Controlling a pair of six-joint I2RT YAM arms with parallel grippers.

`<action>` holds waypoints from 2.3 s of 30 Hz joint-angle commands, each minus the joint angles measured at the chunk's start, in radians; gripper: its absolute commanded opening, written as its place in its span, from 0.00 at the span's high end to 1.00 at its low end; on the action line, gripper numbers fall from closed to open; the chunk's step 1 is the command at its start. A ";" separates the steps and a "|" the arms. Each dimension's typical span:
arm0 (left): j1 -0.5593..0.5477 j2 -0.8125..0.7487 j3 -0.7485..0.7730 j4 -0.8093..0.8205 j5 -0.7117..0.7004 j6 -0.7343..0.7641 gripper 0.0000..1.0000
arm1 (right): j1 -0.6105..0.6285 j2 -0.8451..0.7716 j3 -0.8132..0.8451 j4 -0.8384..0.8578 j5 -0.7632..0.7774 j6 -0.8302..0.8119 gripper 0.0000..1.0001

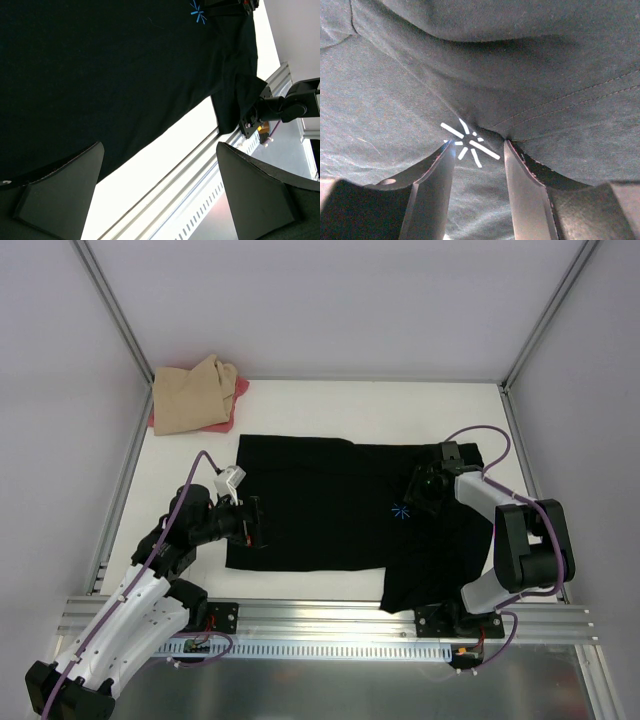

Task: Fold and stack the t-shirts
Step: Fold the flattened tshirt in 1/3 of the way

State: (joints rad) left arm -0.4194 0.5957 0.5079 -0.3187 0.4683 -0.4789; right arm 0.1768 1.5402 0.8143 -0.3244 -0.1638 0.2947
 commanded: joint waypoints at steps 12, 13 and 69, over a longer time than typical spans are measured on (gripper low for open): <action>-0.005 0.004 -0.005 0.027 0.013 0.011 0.01 | 0.009 0.011 0.016 0.035 0.049 -0.008 1.00; -0.007 0.003 -0.005 0.027 0.013 0.011 0.01 | 0.009 0.009 0.016 0.033 0.049 -0.009 1.00; -0.005 0.007 -0.003 0.029 0.020 0.011 0.01 | -0.097 -0.313 -0.001 -0.231 0.253 -0.071 0.12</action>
State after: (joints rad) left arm -0.4194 0.6067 0.5079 -0.3187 0.4683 -0.4789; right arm 0.1177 1.2774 0.8581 -0.5365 0.0673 0.2512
